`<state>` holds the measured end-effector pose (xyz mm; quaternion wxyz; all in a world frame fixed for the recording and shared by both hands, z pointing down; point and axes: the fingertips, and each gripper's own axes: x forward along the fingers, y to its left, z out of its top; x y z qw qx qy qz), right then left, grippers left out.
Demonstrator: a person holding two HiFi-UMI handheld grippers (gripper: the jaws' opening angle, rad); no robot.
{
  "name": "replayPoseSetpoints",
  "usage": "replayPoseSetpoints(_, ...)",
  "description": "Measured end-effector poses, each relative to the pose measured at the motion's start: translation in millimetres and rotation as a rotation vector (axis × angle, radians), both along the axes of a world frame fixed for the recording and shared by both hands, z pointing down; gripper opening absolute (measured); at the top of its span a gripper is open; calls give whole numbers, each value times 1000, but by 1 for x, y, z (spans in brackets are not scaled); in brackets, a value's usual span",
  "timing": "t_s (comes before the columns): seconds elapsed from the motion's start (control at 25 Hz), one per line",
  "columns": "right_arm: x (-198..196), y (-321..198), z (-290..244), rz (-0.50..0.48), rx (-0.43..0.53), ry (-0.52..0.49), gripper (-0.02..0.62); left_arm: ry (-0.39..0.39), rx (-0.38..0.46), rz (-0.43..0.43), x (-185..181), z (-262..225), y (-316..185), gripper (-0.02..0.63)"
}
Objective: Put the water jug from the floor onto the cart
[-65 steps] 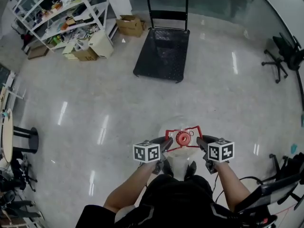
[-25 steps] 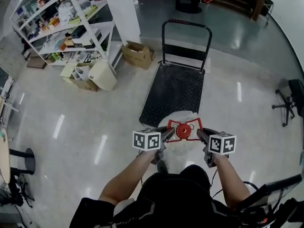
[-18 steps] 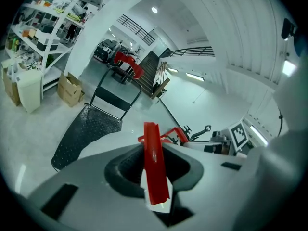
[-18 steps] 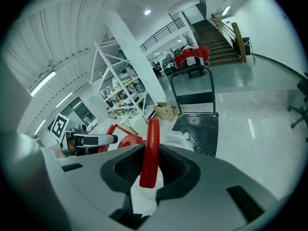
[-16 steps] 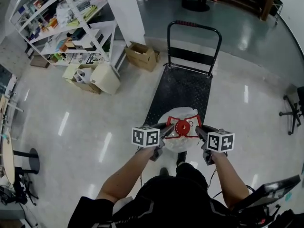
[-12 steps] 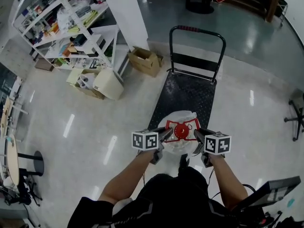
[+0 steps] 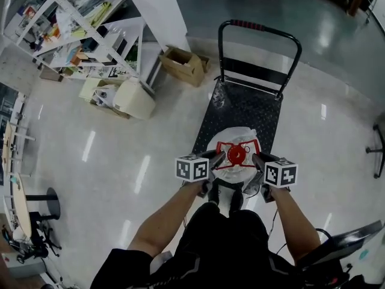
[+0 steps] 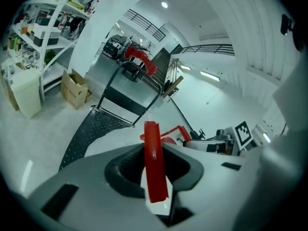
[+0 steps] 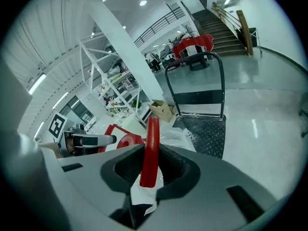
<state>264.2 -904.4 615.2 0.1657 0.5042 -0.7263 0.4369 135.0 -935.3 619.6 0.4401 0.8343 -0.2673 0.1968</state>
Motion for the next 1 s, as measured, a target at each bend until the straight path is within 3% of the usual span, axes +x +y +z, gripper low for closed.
replayPoseSetpoints(0.32,9,-56,54,49,-81,49,83,-3,-69,54,10,60,-60,78)
replayPoseSetpoints(0.52,0,-85,90,61,-96,55,83,-31,-104,36,1,97,-88,78)
replayPoseSetpoints(0.64,7,-84,117,88,-112,38,83,-46,-121,48,8,122,-90,78)
replayPoseSetpoints(0.84,8,-94,125,104,-90,25,83,-4,-107,23,-1,132,-104,78)
replayPoseSetpoints(1.0,10,-86,134,120,-127,20,83,-54,-99,45,-8,144,-99,78)
